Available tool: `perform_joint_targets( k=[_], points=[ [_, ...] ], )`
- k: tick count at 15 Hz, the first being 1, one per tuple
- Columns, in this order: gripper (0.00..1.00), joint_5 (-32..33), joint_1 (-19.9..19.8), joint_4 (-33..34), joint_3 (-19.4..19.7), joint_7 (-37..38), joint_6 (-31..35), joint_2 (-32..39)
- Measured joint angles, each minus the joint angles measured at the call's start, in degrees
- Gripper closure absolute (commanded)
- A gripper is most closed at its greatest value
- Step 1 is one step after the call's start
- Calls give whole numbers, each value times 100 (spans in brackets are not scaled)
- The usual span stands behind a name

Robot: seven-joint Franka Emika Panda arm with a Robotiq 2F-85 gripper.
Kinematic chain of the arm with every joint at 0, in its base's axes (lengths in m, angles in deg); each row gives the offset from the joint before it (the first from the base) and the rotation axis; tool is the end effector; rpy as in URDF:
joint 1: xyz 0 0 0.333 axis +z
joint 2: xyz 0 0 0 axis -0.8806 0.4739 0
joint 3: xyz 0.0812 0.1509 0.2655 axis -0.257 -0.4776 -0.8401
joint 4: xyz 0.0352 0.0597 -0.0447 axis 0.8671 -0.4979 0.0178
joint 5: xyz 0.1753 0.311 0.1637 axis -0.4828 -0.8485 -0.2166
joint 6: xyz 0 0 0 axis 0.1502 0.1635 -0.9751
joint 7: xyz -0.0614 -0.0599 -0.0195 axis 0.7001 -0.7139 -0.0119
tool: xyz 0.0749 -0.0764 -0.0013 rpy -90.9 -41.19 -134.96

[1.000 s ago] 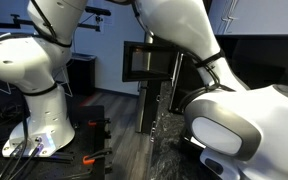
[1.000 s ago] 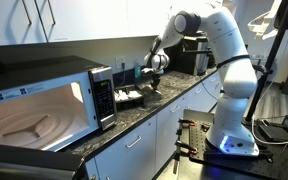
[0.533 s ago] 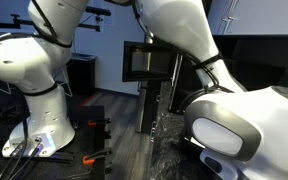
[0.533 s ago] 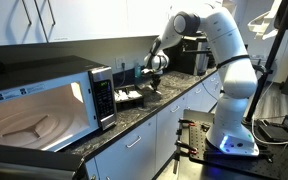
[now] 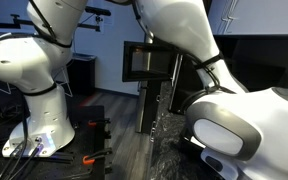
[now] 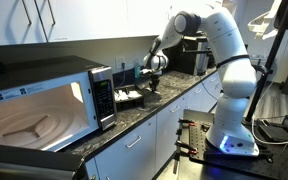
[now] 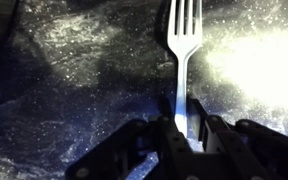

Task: Turn the folk on the counter

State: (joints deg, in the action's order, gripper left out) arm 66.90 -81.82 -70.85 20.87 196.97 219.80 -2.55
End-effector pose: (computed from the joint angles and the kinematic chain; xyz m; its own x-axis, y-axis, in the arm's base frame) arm 0.4455 -0.4119 0.2093 -0.9376 0.3423 -0.0605 0.3435 0.9391 -0.0101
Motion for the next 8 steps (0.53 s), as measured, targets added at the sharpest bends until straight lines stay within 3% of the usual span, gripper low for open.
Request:
perform_joint_targets(
  k=[5,8],
  points=[
    [5,-12,-53,-20,-159,-237,0,-15],
    [0,-11,-18,-157,-180,-347,46,-149]
  ],
)
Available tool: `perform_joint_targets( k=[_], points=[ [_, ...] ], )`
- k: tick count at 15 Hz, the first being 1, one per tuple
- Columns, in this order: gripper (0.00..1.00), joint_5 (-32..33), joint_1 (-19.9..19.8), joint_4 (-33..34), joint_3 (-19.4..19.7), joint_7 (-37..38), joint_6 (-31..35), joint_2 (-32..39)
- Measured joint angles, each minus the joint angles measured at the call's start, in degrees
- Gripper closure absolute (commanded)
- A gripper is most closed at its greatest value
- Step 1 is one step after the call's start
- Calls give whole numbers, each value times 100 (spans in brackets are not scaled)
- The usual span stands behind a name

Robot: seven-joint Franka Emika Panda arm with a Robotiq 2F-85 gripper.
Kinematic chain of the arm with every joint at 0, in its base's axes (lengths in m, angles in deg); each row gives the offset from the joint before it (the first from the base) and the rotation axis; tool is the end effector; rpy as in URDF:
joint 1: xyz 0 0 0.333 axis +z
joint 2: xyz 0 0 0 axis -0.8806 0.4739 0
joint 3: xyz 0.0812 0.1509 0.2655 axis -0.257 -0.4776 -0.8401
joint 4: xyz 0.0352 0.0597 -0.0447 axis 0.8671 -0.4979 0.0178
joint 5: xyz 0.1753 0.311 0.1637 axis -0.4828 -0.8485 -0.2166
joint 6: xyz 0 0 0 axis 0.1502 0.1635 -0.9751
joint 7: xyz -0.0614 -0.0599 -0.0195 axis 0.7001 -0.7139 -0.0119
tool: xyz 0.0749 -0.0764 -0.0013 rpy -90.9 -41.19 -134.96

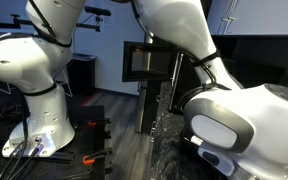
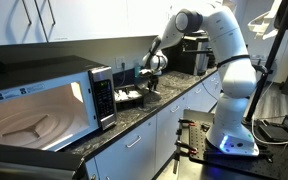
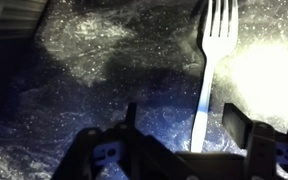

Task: Turn the folk on the counter

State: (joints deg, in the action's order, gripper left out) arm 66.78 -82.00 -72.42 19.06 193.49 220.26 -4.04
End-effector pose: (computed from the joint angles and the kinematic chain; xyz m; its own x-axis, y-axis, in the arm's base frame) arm 0.4505 -0.3961 0.2108 -0.9606 0.2692 -0.0689 0.2694 0.9630 0.0064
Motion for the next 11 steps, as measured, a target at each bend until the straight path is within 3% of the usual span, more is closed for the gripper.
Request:
perform_joint_targets(
  k=[11],
  points=[
    [0,19,160,-733,-5,-331,320,-672]
  ],
)
